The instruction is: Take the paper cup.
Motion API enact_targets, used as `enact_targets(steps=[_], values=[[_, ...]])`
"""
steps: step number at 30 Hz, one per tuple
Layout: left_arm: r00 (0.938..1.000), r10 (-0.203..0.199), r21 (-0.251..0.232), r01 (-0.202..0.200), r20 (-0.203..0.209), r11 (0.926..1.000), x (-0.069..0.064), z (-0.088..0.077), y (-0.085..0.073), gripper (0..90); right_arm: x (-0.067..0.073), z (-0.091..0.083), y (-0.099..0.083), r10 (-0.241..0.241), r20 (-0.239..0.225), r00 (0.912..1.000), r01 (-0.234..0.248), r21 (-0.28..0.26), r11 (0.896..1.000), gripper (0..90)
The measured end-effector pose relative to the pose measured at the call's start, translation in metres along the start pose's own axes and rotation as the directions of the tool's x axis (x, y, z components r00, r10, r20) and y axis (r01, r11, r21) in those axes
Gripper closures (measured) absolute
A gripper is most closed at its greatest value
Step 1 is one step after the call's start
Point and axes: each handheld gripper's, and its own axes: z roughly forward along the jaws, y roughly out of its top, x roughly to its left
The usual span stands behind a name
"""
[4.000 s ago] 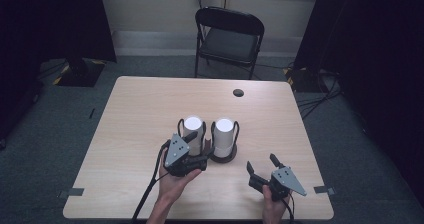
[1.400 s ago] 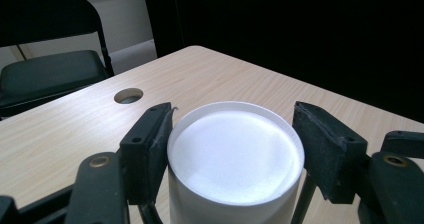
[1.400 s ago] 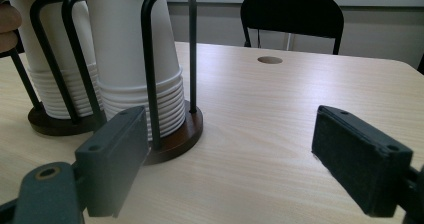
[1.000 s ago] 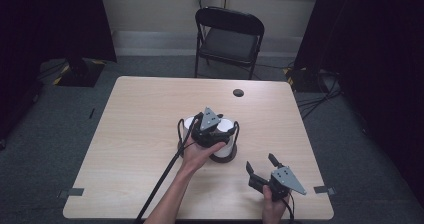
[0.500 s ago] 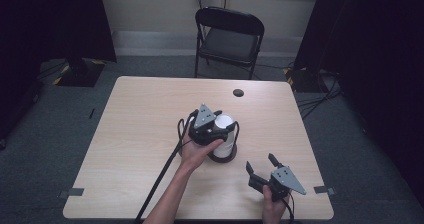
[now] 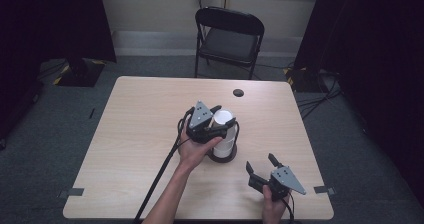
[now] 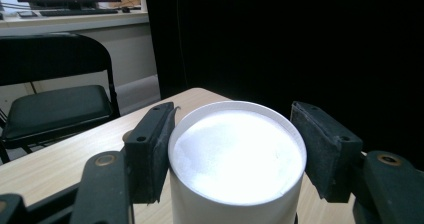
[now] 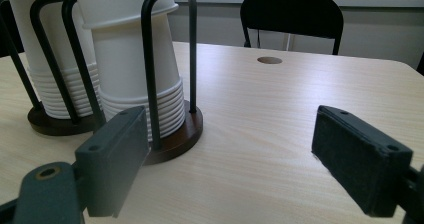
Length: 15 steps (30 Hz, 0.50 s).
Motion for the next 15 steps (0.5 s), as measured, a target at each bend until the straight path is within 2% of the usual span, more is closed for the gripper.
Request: enact_targets(steps=[2,7,10,15], values=[[0.9998,-0.018,-0.008,0.018,0.007,0.9998,0.0013,-0.0013,0.0007,36.1,-0.0001,0.0001,0.0000,0.000,0.000,1.0000,0.000,0.001,1.000,14.3],[0.9996,-0.026,-0.025,0.026,0.015,0.9993,0.0001,-0.0054,0.0025,36.0,0.0001,0.0003,0.0002,-0.001,-0.001,1.0000,0.001,0.005,1.000,14.3],[0.9999,-0.014,-0.015,0.014,0.006,0.9998,-0.0030,-0.0057,0.0017,36.0,0.0004,0.0004,0.0002,-0.001,0.001,1.0000,0.001,0.005,1.000,14.3],[0.9999,-0.017,-0.044,0.017,0.001,0.9989,-0.0022,-0.0085,0.0051,36.0,0.0003,0.0004,0.0002,-0.002,0.000,1.0000,0.002,0.005,1.000,14.3]])
